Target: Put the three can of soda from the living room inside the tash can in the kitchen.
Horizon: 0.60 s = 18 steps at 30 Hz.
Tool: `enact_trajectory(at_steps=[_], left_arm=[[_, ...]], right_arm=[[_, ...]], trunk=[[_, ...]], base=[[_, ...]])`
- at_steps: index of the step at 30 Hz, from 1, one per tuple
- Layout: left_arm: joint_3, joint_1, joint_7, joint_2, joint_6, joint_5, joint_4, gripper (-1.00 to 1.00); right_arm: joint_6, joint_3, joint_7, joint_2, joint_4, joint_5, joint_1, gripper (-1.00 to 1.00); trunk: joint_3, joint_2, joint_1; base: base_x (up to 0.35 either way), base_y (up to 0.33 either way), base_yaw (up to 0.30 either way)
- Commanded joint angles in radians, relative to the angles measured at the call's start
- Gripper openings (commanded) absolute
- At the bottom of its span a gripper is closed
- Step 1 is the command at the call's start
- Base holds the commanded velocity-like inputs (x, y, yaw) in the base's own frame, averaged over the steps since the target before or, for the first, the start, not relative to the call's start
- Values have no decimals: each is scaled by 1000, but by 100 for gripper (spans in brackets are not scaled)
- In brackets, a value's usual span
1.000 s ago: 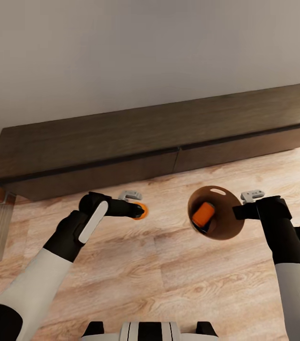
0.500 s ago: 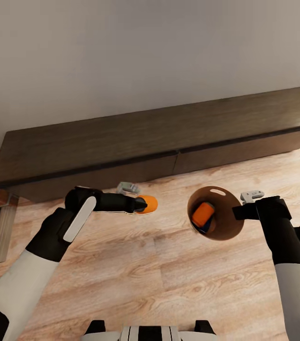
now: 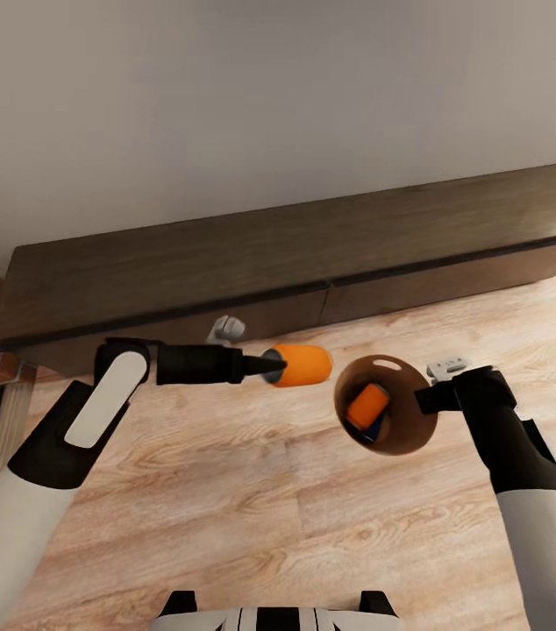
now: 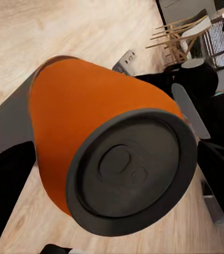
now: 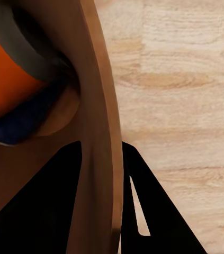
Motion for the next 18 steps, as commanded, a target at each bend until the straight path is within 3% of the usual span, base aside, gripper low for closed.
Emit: enact_trajectory(at_steps=[1, 4, 9, 10, 13, 16, 17, 18], left_arm=[[-1, -1, 0, -3, 0, 10, -4, -100], [-1, -3, 2, -13, 0, 22, -8, -100], [-7, -4, 17, -85, 0, 16, 0, -100], [-34, -4, 42, -104, 0, 14, 3, -100], [-80, -3, 89, -123, 0, 13, 21, -100], [-104, -3, 120, -137, 0, 10, 38, -100], [-122, -2, 137, -144, 0, 4, 41, -100], [-164, -2, 170, -160, 0, -18, 45, -100]], right_arm=[[3, 5, 2, 5, 1, -10, 0, -100], [3, 12, 2, 13, 1, -9, 0, -100], [3, 32, -3, 38, 2, -6, 0, -100], [3, 36, -4, 47, 2, -4, 0, -100], [3, 39, -4, 56, 0, -2, 0, -100], [3, 41, -5, 64, -2, 0, 0, -100], [3, 41, -6, 66, -4, 0, 0, -100], [3, 55, -6, 68, -9, 2, 0, -100]], trunk=[[0, 0, 0], [0, 0, 0], [0, 0, 0], [0, 0, 0], [0, 0, 0], [0, 0, 0], [0, 0, 0], [0, 0, 0]], base=[[0, 0, 0], [0, 0, 0], [0, 0, 0], [0, 0, 0], [0, 0, 0], [0, 0, 0], [0, 0, 0], [0, 0, 0]])
